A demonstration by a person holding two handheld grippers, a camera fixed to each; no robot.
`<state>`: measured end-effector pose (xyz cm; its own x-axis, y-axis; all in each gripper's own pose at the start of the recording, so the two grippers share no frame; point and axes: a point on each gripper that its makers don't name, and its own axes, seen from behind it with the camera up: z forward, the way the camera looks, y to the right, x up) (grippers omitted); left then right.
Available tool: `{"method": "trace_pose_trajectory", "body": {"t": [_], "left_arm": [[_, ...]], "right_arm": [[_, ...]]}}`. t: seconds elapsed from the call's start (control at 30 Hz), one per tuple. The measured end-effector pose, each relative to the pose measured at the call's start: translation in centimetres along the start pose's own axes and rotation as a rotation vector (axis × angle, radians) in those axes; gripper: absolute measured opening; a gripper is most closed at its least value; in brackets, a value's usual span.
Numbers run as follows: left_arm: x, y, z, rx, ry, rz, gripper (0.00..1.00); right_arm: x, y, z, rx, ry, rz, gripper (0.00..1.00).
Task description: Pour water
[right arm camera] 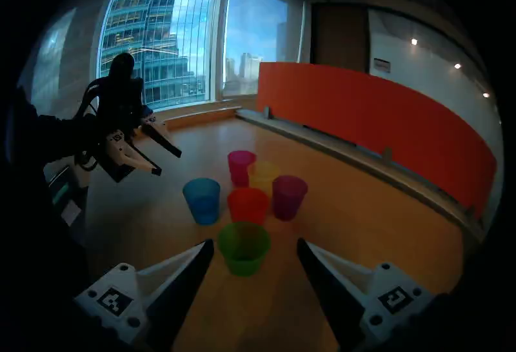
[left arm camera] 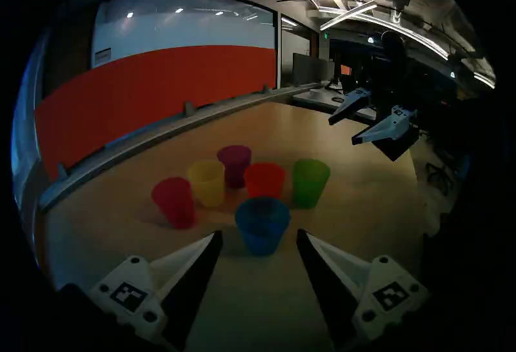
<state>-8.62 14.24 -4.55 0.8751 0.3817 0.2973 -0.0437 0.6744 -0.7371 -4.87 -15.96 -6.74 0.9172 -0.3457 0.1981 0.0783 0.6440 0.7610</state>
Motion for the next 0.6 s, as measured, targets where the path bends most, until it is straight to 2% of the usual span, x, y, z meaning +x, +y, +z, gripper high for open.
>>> {"method": "trace_pose_trajectory", "body": {"t": [0.6], "left_arm": [[-4.2,-0.6,3.1,-0.026,-0.110,-0.008,0.85]], "right_arm": [[-4.4,-0.9,3.6,0.036,-0.093,0.000,1.00]]}}
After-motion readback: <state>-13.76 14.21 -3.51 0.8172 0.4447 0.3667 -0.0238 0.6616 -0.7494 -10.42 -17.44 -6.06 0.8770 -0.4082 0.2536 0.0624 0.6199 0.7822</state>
